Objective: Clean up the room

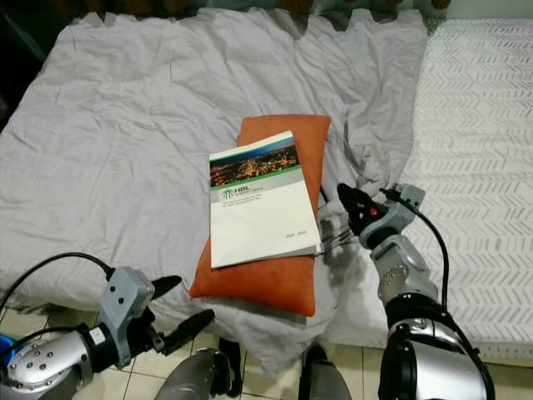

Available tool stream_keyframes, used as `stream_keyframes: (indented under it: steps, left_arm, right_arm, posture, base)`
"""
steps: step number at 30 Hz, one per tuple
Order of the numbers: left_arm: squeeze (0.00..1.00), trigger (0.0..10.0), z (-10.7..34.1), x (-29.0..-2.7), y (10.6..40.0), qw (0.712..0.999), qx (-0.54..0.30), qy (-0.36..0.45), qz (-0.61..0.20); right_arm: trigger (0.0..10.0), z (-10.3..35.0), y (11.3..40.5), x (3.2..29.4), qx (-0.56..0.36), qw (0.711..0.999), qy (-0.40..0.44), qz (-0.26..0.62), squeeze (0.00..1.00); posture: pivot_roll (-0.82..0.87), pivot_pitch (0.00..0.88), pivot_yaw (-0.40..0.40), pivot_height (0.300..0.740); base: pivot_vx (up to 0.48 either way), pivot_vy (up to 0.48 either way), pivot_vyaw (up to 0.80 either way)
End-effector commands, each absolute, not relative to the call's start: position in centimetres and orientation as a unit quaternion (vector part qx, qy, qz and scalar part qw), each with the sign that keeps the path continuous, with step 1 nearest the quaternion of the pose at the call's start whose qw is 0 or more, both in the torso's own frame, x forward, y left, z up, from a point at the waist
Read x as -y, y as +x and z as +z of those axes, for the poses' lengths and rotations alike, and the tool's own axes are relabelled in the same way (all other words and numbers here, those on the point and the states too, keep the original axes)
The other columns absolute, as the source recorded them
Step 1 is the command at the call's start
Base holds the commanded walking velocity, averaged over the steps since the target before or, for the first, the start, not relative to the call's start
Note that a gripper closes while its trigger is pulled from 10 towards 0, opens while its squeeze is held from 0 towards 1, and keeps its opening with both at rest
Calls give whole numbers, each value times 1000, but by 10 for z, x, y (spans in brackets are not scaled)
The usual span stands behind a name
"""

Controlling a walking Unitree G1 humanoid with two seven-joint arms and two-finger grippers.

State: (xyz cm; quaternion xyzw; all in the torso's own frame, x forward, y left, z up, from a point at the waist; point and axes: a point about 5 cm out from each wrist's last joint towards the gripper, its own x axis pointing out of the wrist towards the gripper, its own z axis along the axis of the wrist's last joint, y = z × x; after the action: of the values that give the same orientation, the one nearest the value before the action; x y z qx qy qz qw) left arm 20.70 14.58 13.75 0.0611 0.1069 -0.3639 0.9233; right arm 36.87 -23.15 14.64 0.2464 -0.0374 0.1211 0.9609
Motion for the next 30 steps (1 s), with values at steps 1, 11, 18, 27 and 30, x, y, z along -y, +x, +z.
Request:
stream_keyframes:
  steps: [1, 11, 18, 27, 30]
  left_arm:
    - [0, 10000, 132, -160, 212, 938, -113, 75, -318]
    - [0, 10000, 128, -159, 223, 952, -96, 71, -283]
    - [0, 10000, 110, -191, 254, 978, -81, 128, -146]
    - [0, 10000, 106, -176, 273, 980, -44, 117, -152]
    - [0, 10000, 107, -175, 276, 982, -33, 113, -151]
  right_arm:
    - [10000, 147, 366, 230, 43, 957, 251, 136, 1000]
    - [10000, 155, 359, 221, 50, 953, 235, 186, 1000]
    - [10000, 140, 331, 192, 81, 982, -103, 139, 0]
    - [10000, 115, 285, 161, 73, 990, -41, 115, 0]
    - [10000, 114, 287, 162, 75, 992, -23, 96, 0]
  posture:
    - [141, 358, 76, 740]
    - [104, 352, 61, 740]
    - [45, 366, 44, 740]
    - [-29, 326, 39, 740]
    - [-32, 313, 38, 740]
  base:
    - [0, 0, 0]
    - [0, 0, 0]
    - [0, 0, 0]
    - [0, 0, 0]
    - [0, 0, 0]
